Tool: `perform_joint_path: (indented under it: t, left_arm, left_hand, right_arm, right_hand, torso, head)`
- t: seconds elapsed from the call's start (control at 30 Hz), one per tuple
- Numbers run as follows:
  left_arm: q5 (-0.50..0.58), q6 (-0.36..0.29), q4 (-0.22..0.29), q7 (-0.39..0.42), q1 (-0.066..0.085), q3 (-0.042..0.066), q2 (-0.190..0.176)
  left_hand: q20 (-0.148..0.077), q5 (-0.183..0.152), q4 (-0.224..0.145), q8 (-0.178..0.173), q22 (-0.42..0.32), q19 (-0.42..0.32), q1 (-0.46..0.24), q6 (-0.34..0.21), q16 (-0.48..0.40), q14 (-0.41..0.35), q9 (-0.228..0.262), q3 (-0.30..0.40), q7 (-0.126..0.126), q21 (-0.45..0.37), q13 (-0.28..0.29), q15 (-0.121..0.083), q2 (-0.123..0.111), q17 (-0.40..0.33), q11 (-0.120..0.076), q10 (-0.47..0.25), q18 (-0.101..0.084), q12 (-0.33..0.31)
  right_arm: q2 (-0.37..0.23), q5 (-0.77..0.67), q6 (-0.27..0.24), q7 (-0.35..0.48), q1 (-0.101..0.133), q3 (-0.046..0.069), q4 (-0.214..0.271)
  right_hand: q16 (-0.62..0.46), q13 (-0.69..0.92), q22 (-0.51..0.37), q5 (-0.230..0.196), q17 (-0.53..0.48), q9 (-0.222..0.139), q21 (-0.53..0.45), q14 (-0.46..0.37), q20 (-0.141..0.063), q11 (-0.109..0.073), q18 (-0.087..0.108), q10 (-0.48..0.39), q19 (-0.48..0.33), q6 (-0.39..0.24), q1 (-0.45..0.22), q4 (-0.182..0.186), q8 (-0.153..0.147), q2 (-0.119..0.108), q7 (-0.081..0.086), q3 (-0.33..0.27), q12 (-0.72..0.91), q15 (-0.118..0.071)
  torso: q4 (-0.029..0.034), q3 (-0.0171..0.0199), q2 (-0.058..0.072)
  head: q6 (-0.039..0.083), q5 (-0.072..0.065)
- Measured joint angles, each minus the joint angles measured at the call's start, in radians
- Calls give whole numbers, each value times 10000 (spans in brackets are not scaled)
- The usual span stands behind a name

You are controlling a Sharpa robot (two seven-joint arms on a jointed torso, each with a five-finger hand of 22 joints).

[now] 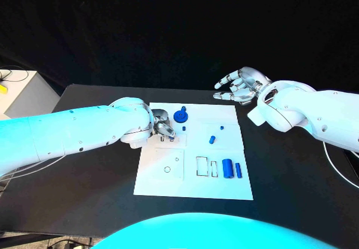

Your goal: Assemble the parts on the task board

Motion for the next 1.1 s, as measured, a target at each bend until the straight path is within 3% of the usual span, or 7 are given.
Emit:
perform_joint_path:
  t: [1.1]
  left_arm:
    - [-55,210,-99,-13,-18,-24,63]
  left_hand:
    - [1,36,-1,-20,-3,-1,17,3,0,0,-23,-1,1,0,-2,0,17,0,1,-2,-1,-1]
  right_arm:
    - [-17,-15,30,-16,-1,0,14]
  right_hand:
    - [0,-1,6,0,7,2,0,0,0,0,0,0,0,0,-1,-18,41,-2,0,17,0,0]
  torso:
    - [-3,-2,1]
  head:
    - [0,16]
